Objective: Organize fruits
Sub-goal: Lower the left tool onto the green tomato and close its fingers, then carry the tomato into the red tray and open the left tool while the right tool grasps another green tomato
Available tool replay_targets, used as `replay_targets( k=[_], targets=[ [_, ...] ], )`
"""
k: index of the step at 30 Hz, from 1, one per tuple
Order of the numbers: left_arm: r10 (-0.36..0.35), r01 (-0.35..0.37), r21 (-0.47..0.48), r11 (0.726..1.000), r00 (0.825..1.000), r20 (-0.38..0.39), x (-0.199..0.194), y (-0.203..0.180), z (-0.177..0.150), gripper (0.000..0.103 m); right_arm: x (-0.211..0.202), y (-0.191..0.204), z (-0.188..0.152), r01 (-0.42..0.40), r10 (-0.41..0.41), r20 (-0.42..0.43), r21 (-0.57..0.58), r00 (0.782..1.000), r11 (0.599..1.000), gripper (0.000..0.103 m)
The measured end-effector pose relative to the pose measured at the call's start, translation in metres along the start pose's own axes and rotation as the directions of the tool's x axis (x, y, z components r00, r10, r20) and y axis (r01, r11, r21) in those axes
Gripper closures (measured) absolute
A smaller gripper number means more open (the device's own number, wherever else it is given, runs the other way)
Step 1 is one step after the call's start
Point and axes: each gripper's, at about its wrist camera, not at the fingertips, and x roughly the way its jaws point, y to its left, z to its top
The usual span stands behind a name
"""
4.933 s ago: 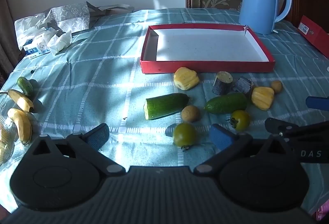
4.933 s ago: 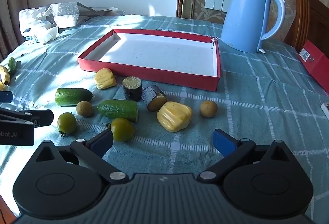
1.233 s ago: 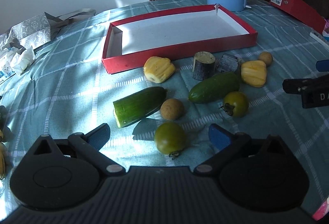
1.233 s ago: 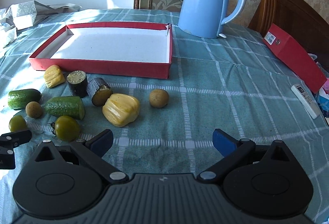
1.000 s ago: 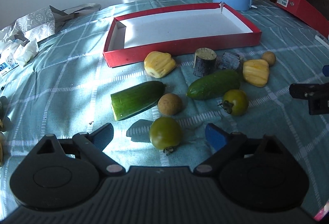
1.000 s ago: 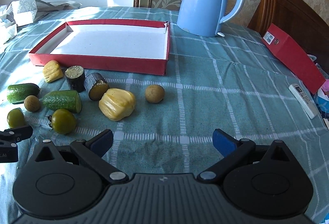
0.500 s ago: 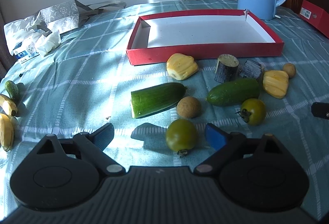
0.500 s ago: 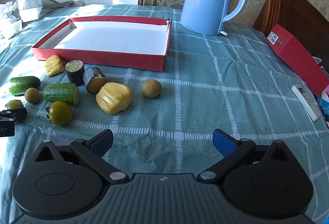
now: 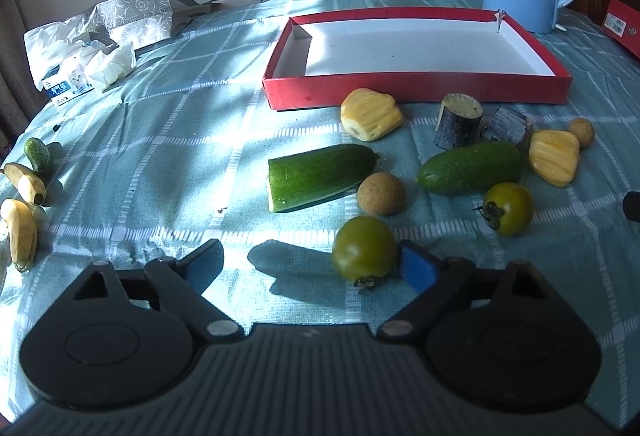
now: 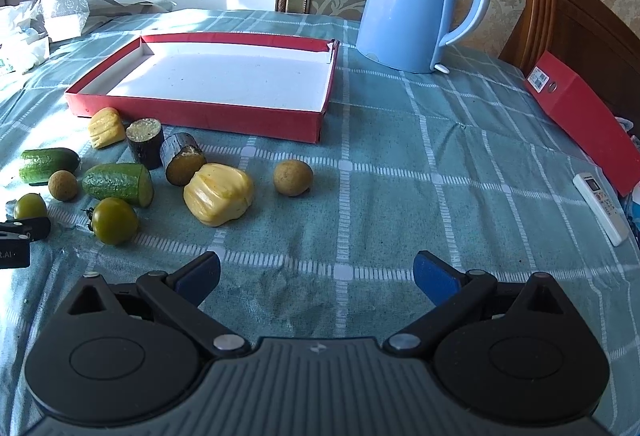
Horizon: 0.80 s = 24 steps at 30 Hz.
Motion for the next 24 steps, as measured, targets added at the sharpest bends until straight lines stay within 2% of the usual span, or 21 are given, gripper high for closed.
replay_targets(
  k=[7, 10, 20, 24],
  targets=[
    [-0.023, 0.023, -0.011, 1.0, 1.0, -0.007, 0.001, 0.002, -0.001, 0.031, 0.001, 0.0, 0.001, -0.01, 0.01, 0.003, -0.009, 1.0, 1.0, 0.0],
    [-0.031, 0.031, 0.007, 1.0, 1.0, -0.007, 0.001, -0.002, -0.001, 0.033, 0.002, 0.0, 0.002, -0.013, 0.013, 0.003, -0.007, 1.0, 1.0, 0.0],
    [-0.111, 0.111, 0.044, 0.993, 0.994, 0.003, 0.0, -0.009, 0.0, 0.072, 0.003, 0.003, 0.005, -0.027, 0.028, 0.012, -0.014, 1.0, 1.0, 0.0],
    [-0.11, 0.109, 0.073, 0.991, 0.994, 0.011, -0.001, -0.012, -0.001, 0.072, 0.002, 0.006, 0.006, -0.034, 0.035, 0.018, -0.021, 0.999, 0.999, 0.0]
  ],
)
